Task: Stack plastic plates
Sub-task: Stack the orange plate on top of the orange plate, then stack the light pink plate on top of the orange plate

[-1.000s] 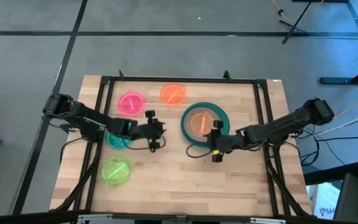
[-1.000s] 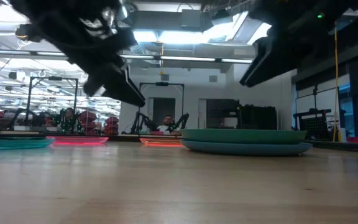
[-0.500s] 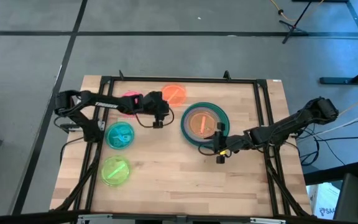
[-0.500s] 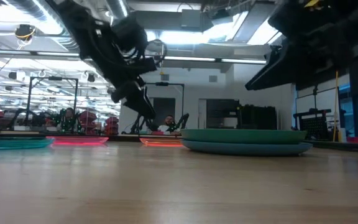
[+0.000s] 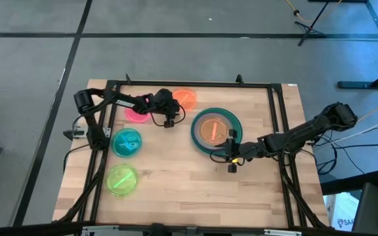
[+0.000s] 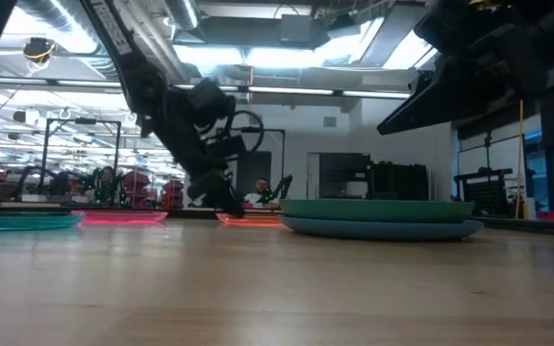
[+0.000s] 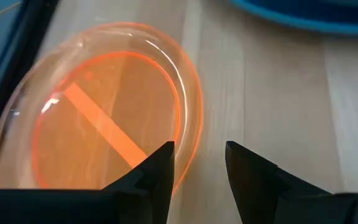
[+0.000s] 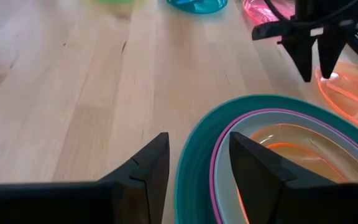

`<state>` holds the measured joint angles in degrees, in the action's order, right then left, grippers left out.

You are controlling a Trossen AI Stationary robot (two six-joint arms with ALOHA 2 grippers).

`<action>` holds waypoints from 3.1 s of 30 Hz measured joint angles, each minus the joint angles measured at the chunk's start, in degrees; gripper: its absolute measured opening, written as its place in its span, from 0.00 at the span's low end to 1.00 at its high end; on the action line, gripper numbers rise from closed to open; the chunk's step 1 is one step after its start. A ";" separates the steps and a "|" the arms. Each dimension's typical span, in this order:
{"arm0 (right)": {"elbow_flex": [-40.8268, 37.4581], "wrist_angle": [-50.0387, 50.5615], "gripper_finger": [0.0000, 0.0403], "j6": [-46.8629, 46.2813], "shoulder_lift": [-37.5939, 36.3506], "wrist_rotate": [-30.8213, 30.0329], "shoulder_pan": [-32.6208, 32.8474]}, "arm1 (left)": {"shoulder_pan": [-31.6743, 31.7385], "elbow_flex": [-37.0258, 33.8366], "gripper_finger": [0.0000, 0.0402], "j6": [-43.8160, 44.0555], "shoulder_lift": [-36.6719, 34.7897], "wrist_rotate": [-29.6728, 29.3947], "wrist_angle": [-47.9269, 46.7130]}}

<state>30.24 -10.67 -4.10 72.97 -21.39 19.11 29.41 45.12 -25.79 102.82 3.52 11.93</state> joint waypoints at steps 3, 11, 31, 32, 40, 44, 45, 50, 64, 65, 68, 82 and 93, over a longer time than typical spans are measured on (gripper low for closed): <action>0.00 -0.34 0.39 -0.02 0.00 -0.59 0.00 | 0.88 0.00 0.34 -0.52 1.88 1.14 0.86; 0.02 -1.47 0.39 0.04 0.00 -1.51 0.00 | 2.01 0.07 0.30 0.11 2.83 1.70 1.33; 0.04 -1.35 0.39 1.38 0.00 -1.55 0.00 | -6.11 -0.08 0.01 3.33 -8.42 -5.49 1.23; 0.04 -1.46 0.39 1.38 0.00 -1.55 0.00 | -7.11 -0.05 0.01 3.63 -9.06 -3.23 1.75; 0.07 -3.30 0.39 0.98 0.00 -2.59 0.00 | -16.82 -0.07 0.01 4.67 -8.47 7.53 11.12; 0.09 -3.65 0.39 1.00 0.00 -4.89 0.00 | -20.87 -0.03 0.00 4.65 -6.76 7.15 16.40; 0.09 -4.17 0.39 1.07 0.00 -5.01 0.00 | -21.56 -0.06 0.00 4.50 -5.99 7.14 18.29; 1.73 -5.19 0.39 3.23 -0.51 -6.60 1.44 | -23.17 0.04 0.00 4.43 -1.93 7.08 26.73; 4.68 -1.87 0.39 6.19 -2.62 -14.84 7.18 | -23.00 9.33 0.01 4.34 11.80 4.04 28.79; 4.68 -1.46 0.39 5.79 -2.62 -14.53 7.15 | -23.00 9.77 0.01 4.32 12.27 3.02 28.65; 4.63 -1.05 0.39 5.60 -2.58 -14.17 7.15 | -22.95 9.86 0.04 4.23 12.44 0.87 27.05; 4.63 -1.37 0.39 5.78 -2.58 -15.06 7.13 | -24.79 9.84 0.32 4.47 4.85 -3.29 10.66; 4.63 -0.59 0.39 4.92 -2.56 -15.06 7.13 | -25.16 8.31 0.31 8.62 -7.91 -7.51 -4.05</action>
<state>34.87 -11.26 0.83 70.41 -36.45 26.24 4.25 53.43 -17.18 94.90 -3.99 7.88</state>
